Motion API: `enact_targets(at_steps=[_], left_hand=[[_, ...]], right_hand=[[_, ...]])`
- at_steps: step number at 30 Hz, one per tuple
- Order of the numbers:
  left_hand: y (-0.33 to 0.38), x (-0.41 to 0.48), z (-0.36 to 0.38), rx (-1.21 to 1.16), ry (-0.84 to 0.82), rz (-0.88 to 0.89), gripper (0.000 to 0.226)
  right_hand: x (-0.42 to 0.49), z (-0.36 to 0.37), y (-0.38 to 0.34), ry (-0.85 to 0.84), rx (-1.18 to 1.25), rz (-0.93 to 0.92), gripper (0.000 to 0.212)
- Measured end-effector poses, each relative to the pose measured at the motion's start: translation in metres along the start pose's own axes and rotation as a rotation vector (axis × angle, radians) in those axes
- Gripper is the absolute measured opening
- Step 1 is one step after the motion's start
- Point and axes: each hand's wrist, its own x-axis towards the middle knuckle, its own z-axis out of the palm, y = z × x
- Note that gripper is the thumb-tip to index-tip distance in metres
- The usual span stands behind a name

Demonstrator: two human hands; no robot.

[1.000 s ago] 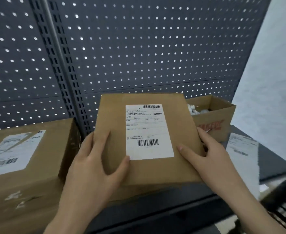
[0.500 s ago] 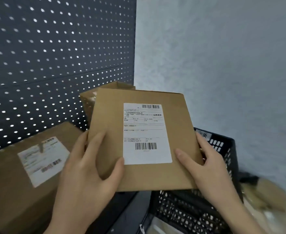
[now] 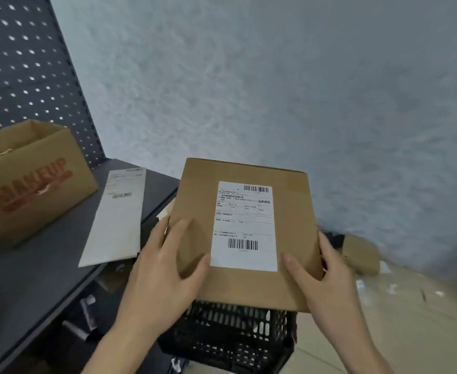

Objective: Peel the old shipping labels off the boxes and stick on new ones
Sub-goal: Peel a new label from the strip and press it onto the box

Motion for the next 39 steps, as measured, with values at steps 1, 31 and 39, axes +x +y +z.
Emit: enact_targets(at_steps=[1,31,39], left_hand=[[-0.001,0.005,0.012,-0.008,-0.015,0.0,0.06],[-0.171,0.149,0.205,-0.041,-0.447,-0.262,0.069],[-0.198,0.149,0.246,-0.017,-0.481,-0.321,0.07]], right_hand=[[0.007,-0.003,0.01,0.002,-0.021,0.012,0.063],[0.153,0.125,0.166,0.062,-0.245,0.513,0.05],[0.163,0.141,0.21,0.032,-0.143,0.64,0.056]])
